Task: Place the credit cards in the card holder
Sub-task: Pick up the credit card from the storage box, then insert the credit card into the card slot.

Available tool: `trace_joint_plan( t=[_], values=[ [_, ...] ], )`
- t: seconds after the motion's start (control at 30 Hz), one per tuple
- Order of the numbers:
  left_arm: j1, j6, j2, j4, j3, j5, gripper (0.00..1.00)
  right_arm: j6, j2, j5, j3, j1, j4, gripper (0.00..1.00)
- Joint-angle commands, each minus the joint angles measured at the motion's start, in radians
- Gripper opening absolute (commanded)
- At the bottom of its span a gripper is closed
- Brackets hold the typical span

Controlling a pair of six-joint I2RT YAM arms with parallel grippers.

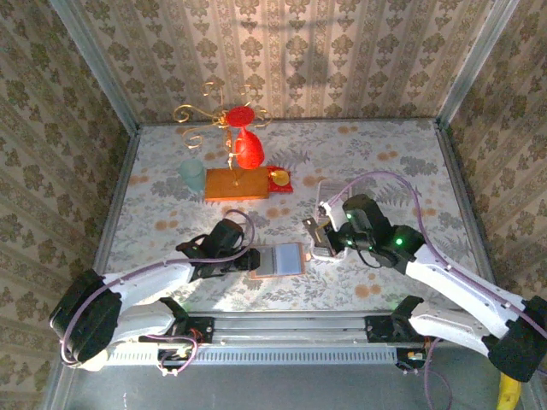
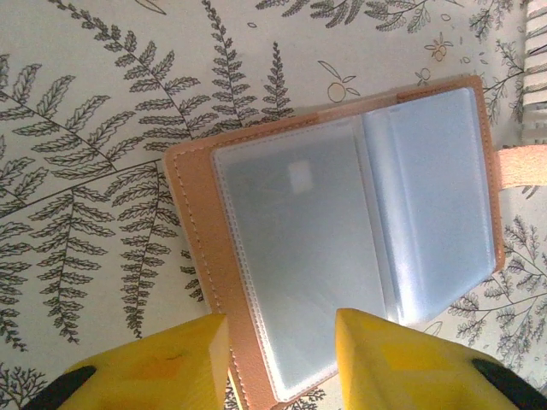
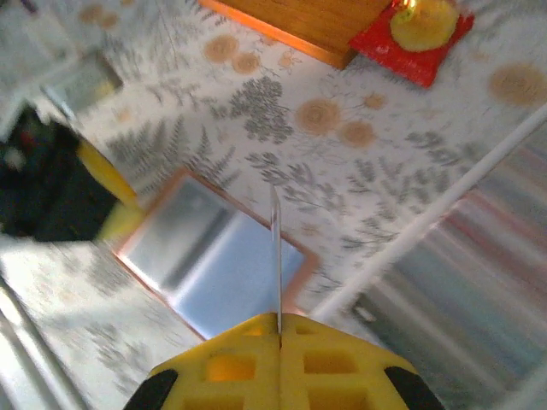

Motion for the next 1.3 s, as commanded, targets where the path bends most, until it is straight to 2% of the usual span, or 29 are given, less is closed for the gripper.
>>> trace_joint_plan(
  t=[0.0, 0.1, 0.3, 0.7, 0.9, 1.27],
  values=[
    [-0.010, -0.017, 0.019, -0.025, 0.020, -0.013, 0.38, 0.493, 0.048, -0.076, -0.016, 0.020, 0.118, 0.00],
    [-0.011, -0.017, 0.024, -0.028, 0.020, -0.015, 0.38, 0.635, 0.079, -0.055, -0.041, 0.046, 0.165, 0.00],
    [-0.017, -0.026, 0.048, -0.016, 0.021, -0.015, 0.37, 0.732, 0.170, -0.067, -0.073, 0.080, 0.217, 0.00],
    [-0.018, -0.032, 0.054, -0.039, 0.011, -0.060, 0.36, 0.751, 0.381, 0.031, -0.057, 0.180, 0.339, 0.00],
    [-0.019, -0.037, 0.073, -0.025, 0.005, -0.052, 0.30, 0.776, 0.495, 0.046, -0.075, 0.199, 0.454, 0.00],
    [-0.018, -0.041, 0.077, -0.018, -0.018, -0.053, 0.24, 0.811, 0.538, 0.080, -0.132, 0.204, 0.566, 0.00]
  ],
)
